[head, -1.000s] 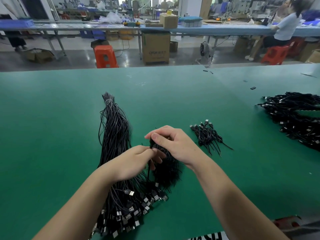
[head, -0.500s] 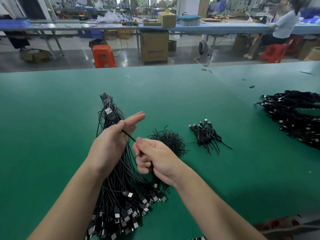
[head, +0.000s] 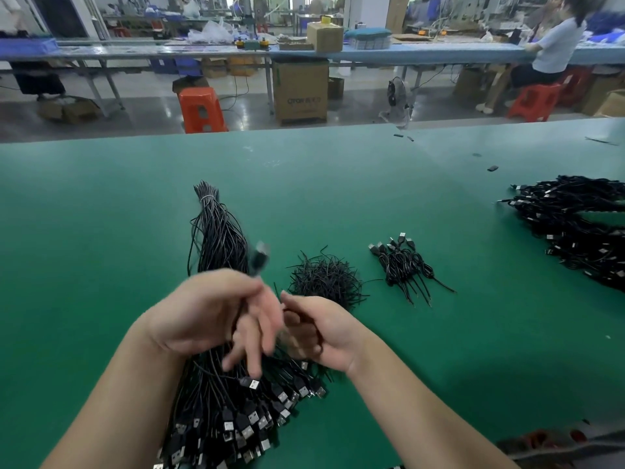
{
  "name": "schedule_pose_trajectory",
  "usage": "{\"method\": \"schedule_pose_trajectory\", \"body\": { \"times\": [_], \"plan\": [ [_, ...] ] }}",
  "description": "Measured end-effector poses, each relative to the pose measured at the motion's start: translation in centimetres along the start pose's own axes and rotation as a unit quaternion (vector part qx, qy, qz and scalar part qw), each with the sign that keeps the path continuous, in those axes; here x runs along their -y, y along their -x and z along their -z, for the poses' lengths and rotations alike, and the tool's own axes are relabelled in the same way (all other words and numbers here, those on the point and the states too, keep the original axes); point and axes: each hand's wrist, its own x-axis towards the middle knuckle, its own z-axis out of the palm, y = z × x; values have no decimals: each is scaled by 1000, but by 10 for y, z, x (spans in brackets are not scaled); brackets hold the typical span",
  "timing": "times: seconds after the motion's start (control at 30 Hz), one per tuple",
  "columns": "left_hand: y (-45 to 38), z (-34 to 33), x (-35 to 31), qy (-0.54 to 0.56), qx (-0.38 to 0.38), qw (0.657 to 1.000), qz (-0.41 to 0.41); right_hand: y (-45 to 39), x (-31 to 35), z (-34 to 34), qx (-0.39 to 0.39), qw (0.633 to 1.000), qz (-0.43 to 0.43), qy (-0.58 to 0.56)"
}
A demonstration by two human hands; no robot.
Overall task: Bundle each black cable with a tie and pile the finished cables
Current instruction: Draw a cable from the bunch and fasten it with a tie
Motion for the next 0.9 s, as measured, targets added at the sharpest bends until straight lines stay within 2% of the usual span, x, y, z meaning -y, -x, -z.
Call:
{"method": "schedule_pose_trajectory", "body": {
  "times": [0.03, 0.1, 0.23, 0.27, 0.3, 0.33, 0.37, 0.4, 0.5, 0.6, 0.7, 0.73, 0.8, 0.83, 0.9],
  "plan": [
    [-1, 0, 5, -88, -5, 994, 60, 0, -1, 1, -24, 998, 0, 50],
    [-3, -4, 12, -195, -29, 968, 154, 1, -3, 1, -72, 989, -5, 130],
    [-9, -12, 19, -328, -122, 904, 245, 4, -3, -2, -110, 967, -22, 227],
    [-10, -16, 19, -379, -133, 877, 265, 6, -1, -3, -127, 946, -8, 297],
    [-10, -19, 17, -438, -140, 843, 278, 7, 2, -3, -152, 905, 23, 398],
    [-10, -19, 16, -496, -146, 807, 284, 8, 4, -2, -171, 847, 59, 501],
    [-9, -19, 16, -540, -153, 778, 284, 8, 6, -1, -177, 801, 90, 564],
    [-8, -19, 17, -564, -164, 759, 281, 8, 7, -1, -176, 789, 110, 578],
    [-8, -17, 21, -597, -202, 726, 275, 5, 5, 0, -156, 838, 116, 509],
    [-5, -12, 26, -578, -265, 739, 222, 4, 1, -3, -142, 903, 122, 387],
    [-1, -4, 27, -475, -322, 814, 92, 4, 0, -7, -140, 919, 186, 318],
    [-1, -3, 29, -451, -347, 821, 49, 4, -1, -8, -138, 919, 203, 310],
    [-5, 0, 34, -415, -428, 802, -40, 3, -5, -14, -125, 927, 215, 280],
    [-9, 1, 35, -365, -464, 801, -96, 2, -8, -16, -113, 936, 210, 259],
    [-15, 4, 33, -158, -499, 827, -206, 0, -16, -22, -90, 953, 185, 222]
  ]
}}
